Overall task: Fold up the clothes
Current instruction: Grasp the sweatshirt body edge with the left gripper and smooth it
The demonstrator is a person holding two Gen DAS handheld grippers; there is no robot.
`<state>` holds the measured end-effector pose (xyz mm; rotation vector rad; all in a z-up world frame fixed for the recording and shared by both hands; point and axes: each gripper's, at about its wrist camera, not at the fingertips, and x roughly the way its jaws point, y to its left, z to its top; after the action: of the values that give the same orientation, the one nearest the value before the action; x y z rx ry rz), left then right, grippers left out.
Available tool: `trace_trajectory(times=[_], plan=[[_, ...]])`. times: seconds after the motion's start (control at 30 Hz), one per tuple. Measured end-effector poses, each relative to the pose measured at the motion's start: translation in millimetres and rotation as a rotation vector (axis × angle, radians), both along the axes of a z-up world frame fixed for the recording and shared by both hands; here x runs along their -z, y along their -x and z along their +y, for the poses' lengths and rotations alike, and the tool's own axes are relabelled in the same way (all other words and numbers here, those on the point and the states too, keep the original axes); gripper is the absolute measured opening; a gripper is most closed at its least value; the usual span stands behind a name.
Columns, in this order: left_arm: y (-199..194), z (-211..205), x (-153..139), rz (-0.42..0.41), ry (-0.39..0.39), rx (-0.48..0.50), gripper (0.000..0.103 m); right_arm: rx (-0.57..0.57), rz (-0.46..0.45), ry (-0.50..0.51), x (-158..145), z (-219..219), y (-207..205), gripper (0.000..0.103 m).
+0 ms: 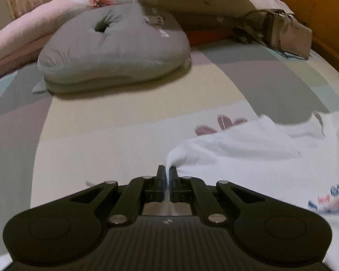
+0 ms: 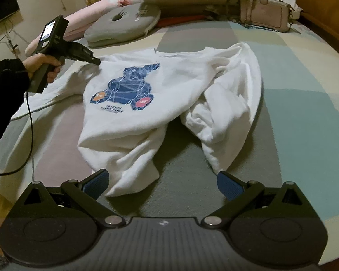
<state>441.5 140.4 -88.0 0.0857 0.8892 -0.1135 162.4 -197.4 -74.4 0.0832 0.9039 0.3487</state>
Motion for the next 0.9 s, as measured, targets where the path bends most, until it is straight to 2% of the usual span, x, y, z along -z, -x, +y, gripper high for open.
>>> trace_trajectory(times=[0.1, 0.17, 0.4, 0.53, 0.63, 0.7, 0.77, 0.87, 0.9], plan=[[-15.5, 1.3, 2.2, 0.0, 0.008, -0.028, 0.001, -0.001, -0.003, 0.005, -1.2, -1.9, -1.2, 0.103], [-23.0, 2.6, 8.2, 0.015, 0.007, -0.047, 0.007, -0.001, -0.001, 0.009, -1.1, -3.2, -1.5, 0.103], [-7.0, 34.1, -9.4, -0.048, 0.055, -0.1, 0.009, 0.001, 0.001, 0.004, -1.1, -7.7, -1.8, 0.103], [14.8, 48.7, -13.5, 0.002, 0.097, -0.051, 0.01, -0.001, 0.005, -0.011, 0.5, -4.2, -4.3, 0.103], [27.4, 52.2, -1.7, 0.069, 0.128, -0.022, 0.021, -0.015, 0.007, -0.013, 0.8, 0.1, -4.9, 0.103], [29.0, 55.8, 10.5, 0.11, 0.129, -0.045, 0.022, -0.028, 0.005, -0.008, -0.2, 3.4, -4.1, 0.103], [31.2, 62.4, 17.2, 0.082, 0.117, -0.092, 0.02, -0.035, 0.0, 0.0, -2.2, 4.6, -2.3, 0.103], [26.0, 66.2, 14.7, 0.053, 0.0, -0.194, 0.015, -0.027, -0.006, 0.01, -5.5, 2.3, -0.1, 0.103], [24.4, 66.6, 12.9, 0.058, -0.011, -0.21, 0.015, -0.022, -0.007, 0.009, -6.6, 0.6, 0.9, 0.103]])
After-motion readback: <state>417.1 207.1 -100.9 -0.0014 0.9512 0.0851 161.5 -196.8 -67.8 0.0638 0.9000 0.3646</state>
